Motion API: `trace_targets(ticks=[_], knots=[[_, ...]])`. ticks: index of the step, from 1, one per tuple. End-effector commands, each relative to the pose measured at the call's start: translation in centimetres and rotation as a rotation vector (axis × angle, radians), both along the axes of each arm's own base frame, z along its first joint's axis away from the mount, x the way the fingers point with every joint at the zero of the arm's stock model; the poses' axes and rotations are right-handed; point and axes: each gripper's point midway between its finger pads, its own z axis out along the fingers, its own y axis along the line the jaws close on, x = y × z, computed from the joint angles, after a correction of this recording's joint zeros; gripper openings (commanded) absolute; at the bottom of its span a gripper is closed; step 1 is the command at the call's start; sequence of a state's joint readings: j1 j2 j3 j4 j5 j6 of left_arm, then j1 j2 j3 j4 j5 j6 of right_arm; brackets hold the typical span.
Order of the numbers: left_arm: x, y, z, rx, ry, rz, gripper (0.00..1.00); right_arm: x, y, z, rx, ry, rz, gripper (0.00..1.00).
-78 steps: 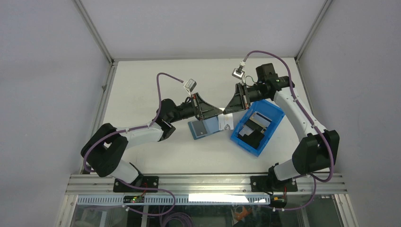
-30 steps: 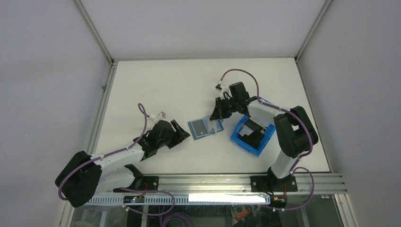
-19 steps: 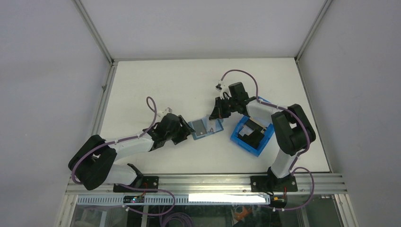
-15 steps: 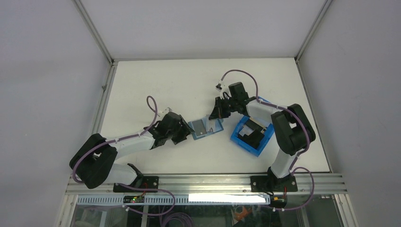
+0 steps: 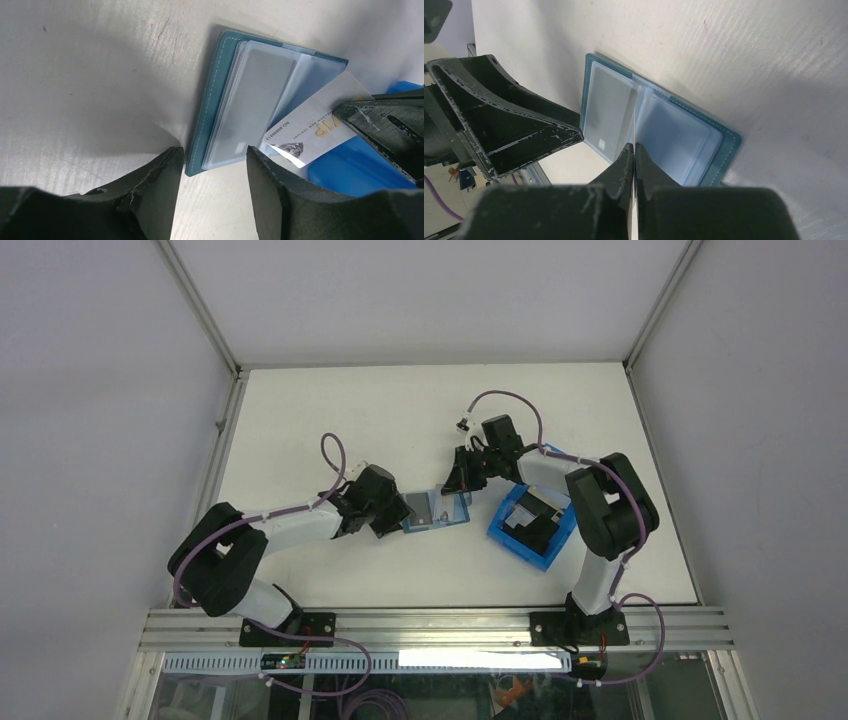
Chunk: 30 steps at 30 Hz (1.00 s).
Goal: Put the credit cards into the card holder
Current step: Insert the credit card into the card holder.
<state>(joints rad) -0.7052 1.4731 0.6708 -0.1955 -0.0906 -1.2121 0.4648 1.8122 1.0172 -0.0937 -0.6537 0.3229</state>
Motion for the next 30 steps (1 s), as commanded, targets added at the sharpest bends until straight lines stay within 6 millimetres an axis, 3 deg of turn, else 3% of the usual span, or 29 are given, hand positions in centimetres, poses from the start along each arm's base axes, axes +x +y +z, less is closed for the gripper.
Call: trace_targets(ticks=[1,6,9,19,30], knots=[[-1.7,1.2,-2.3,0.08,0.112,-0.021,0.49,2.0,0.6,2.0,0.059,-0.047,-0.02,0.0],[-2.3,2.1,-3.2,0.13,0.148,-0.016,0.39,3.7,-0.1,5.3,0.161,-0.066,-0.075,0.0],[-2.5,2.3,-3.7,0.142,0.161,-0.02,0.37,3.5,-0.2,5.6,0.175,-0.058,-0.082,0.0],[-2.6,1.8,-4.0,0.133,0.181,-0.042,0.33,3.0,0.5,3.8,0.169,-0.009,-0.068,0.0],[-2.9,1.9,-4.3,0.132,0.191,-0.048,0.31,3.0,-0.2,2.0,0.101,-0.023,-0.066,0.0]])
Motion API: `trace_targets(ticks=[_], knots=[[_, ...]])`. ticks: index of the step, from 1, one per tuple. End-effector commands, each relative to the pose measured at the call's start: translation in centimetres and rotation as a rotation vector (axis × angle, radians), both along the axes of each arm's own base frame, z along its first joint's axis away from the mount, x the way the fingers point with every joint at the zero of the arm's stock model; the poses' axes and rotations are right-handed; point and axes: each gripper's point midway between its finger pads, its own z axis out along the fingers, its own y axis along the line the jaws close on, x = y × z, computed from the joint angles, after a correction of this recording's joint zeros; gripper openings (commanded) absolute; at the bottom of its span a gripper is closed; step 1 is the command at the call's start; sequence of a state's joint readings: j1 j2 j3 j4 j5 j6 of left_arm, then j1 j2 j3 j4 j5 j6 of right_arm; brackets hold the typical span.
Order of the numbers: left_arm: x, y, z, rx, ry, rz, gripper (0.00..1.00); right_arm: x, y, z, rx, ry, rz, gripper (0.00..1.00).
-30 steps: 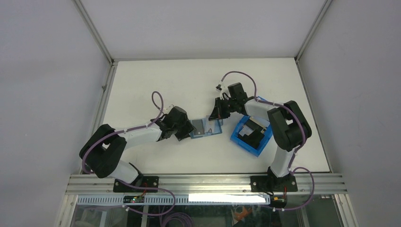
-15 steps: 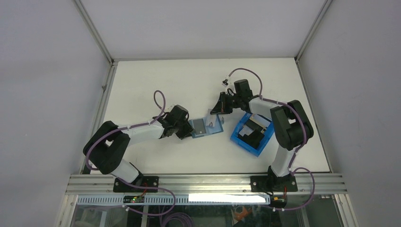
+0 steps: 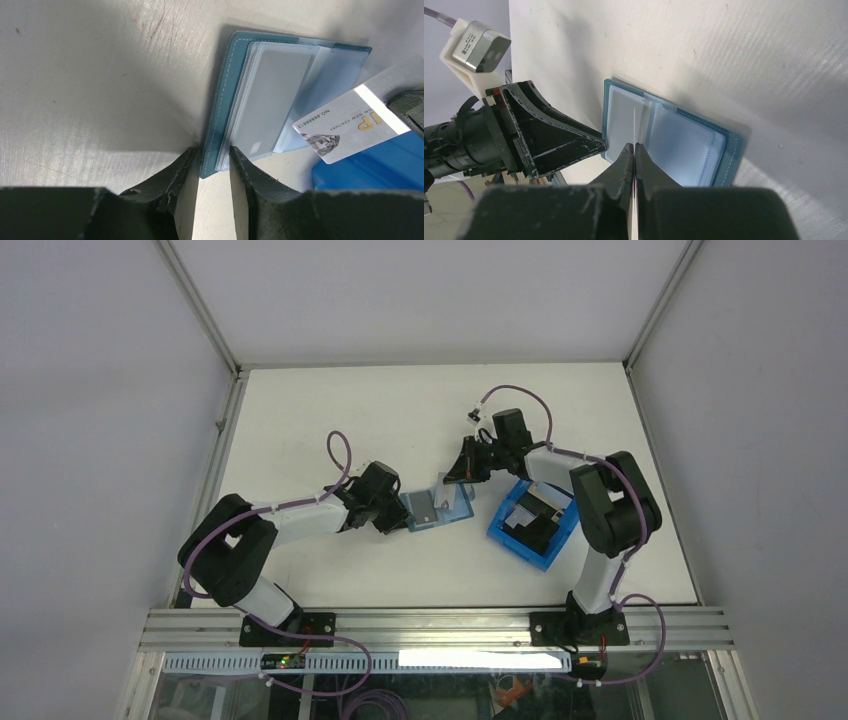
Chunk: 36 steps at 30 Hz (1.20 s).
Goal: Put the credit cards into the card holder
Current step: Insert the credit card into the card holder.
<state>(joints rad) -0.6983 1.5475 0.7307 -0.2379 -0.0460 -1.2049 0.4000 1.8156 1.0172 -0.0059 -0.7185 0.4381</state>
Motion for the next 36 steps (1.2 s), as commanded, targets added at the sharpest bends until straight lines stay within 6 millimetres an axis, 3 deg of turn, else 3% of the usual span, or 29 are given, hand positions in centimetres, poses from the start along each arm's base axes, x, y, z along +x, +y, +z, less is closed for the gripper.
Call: trace_targets(ticks=[1,18,24,30,36], knots=[[-2.9,2.6,-3.5,0.12,0.126,-0.028,0.31,0.4,0.2,0.0,-0.014,-0.036,0.022,0.0],[-3.1,2.5,-4.0,0.106,0.137,-0.054,0.3,-1.6,0.9,-1.4,-0.003,0.01,0.082,0.0],[-3.3,3.0,-4.3,0.101,0.152,-0.077,0.23,-1.8,0.7,-2.0,-0.017,0.024,0.095,0.0],[-2.9,3.9,-4.5,0.107,0.16,-0.086,0.22,-2.1,0.6,-2.7,-0.022,0.043,0.097,0.0],[-2.2,3.4,-4.1,0.11,0.166,-0.141,0.22,-1.7,0.9,-3.1,-0.027,0.078,0.097,0.0]])
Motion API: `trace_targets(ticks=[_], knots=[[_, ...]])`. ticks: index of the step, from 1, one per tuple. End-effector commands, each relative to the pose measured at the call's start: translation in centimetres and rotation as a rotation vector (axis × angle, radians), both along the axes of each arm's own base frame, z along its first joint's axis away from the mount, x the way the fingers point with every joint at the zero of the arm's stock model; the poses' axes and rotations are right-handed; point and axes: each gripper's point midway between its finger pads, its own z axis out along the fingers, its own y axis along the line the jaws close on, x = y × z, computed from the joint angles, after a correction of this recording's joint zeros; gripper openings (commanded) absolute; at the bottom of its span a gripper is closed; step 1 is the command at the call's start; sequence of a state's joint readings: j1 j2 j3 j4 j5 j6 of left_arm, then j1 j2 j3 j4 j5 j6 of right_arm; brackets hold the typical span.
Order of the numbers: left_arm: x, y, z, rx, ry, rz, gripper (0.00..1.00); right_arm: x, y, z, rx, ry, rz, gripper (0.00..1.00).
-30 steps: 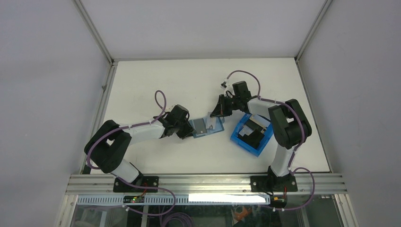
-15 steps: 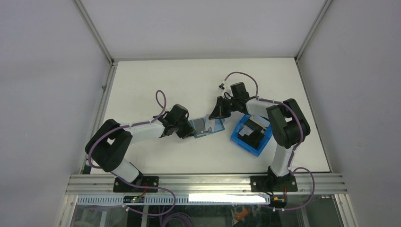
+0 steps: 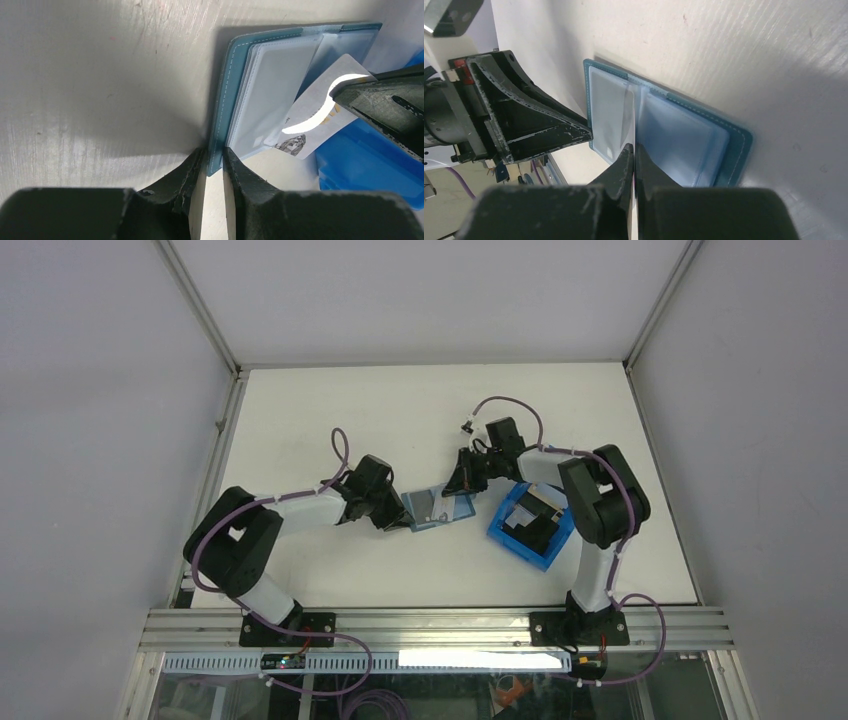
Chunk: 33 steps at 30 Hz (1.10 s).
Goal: Put the credit cards into the card holder
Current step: Insert the credit card into the card holder.
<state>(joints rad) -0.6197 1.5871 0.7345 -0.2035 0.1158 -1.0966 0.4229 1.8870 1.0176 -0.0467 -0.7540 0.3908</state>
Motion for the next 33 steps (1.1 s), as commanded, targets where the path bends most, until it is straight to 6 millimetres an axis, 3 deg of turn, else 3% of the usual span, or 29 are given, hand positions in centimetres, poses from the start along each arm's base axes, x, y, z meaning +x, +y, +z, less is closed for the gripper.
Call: trace_targets(ticks=[1,24,33], knots=[[-2.4,3.3,-3.8,0.178,0.116,-0.054,0.22,0.4,0.5,-0.4,-0.004,0.012,0.026,0.0],[-1.5,3.4,-3.7,0.193,0.126,-0.092,0.21,-1.7,1.4,-0.6,0.018,0.096,0.165,0.02],[-1.4,3.4,-3.6,0.19,0.134,-0.083,0.2,-1.7,-0.2,-1.4,-0.099,0.101,0.09,0.05]])
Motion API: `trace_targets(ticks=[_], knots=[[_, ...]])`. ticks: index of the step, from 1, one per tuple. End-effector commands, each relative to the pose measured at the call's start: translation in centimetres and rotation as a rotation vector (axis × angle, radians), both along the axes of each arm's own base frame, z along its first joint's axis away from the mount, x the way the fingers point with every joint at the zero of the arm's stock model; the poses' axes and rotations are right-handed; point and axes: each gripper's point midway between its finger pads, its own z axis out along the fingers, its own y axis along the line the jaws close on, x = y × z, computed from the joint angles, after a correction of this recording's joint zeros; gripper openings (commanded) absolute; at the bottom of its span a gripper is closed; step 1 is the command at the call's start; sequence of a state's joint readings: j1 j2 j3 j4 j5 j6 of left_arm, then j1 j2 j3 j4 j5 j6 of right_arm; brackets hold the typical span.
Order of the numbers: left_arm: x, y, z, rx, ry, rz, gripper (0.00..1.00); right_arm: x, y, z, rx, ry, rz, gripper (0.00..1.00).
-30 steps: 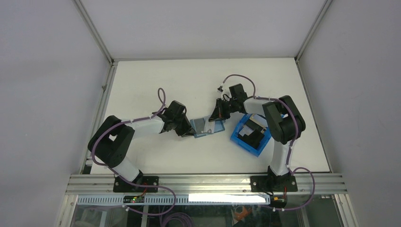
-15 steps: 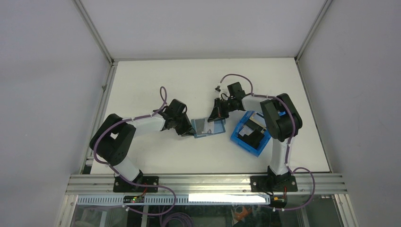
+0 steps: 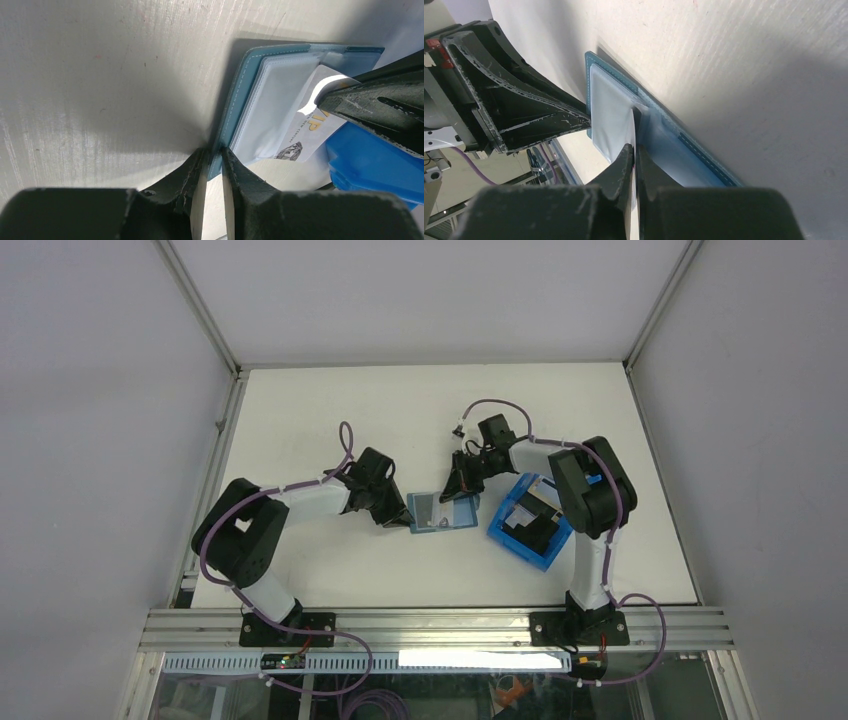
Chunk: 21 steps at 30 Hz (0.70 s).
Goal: Put the credit cards into the card holder
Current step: Insert the credit card into the card holder.
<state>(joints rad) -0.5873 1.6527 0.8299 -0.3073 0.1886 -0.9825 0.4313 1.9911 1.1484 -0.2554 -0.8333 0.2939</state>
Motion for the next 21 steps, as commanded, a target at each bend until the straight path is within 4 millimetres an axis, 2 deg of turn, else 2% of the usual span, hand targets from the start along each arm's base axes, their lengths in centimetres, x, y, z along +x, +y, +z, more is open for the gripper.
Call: trace_targets(ticks=[1,13,21], knots=[[-1.6,3.3,-3.6,0.167,0.08,0.016,0.2,-0.5,-0.8,-0.4,-0.089,-0.019,-0.023,0.04],[-1.4,3.0,-3.4,0.155,0.08,0.01,0.2,-1.0,-1.6,-0.9,-0.135,-0.002,-0.087,0.05],[-1.3,2.7,-3.4,0.145,0.079,-0.006,0.2,-1.6,0.2,-0.5,-0.083,0.028,-0.023,0.05]])
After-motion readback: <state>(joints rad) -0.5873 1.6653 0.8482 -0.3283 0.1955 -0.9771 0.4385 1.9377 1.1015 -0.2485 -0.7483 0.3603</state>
